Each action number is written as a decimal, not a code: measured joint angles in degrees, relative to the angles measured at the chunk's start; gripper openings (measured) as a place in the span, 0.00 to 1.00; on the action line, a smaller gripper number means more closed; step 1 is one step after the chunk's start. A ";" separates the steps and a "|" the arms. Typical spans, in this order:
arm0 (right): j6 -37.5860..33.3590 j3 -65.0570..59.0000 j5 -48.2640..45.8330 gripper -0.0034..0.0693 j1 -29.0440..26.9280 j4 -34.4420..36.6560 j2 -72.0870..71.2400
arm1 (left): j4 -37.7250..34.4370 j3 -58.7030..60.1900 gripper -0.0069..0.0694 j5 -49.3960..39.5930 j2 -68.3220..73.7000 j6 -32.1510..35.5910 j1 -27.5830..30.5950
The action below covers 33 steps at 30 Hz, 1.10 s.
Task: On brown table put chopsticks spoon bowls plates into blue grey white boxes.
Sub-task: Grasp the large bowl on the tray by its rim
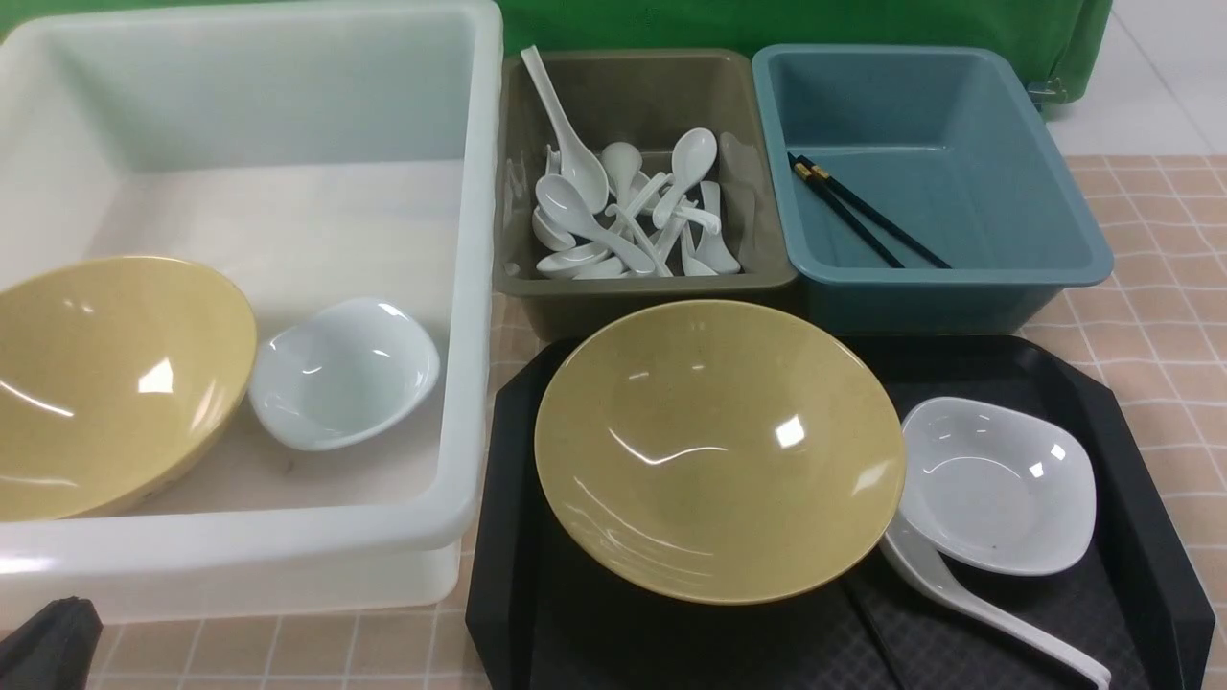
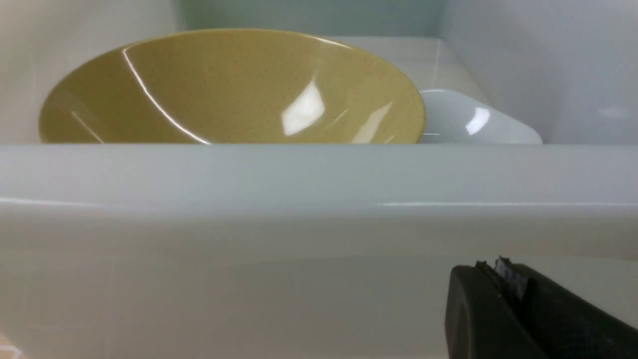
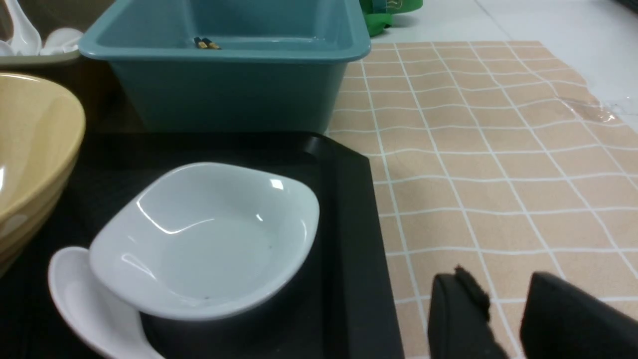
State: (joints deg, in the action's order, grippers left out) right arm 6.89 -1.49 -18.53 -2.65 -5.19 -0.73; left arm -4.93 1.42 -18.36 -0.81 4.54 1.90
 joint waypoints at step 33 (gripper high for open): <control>7.29 -0.16 43.11 0.37 0.00 -0.11 0.00 | 0.46 0.05 0.09 54.56 0.00 -2.69 0.00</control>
State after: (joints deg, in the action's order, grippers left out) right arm 14.18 -1.65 24.58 -2.65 -5.30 -0.73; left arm -4.47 1.47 36.20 -0.81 1.85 1.90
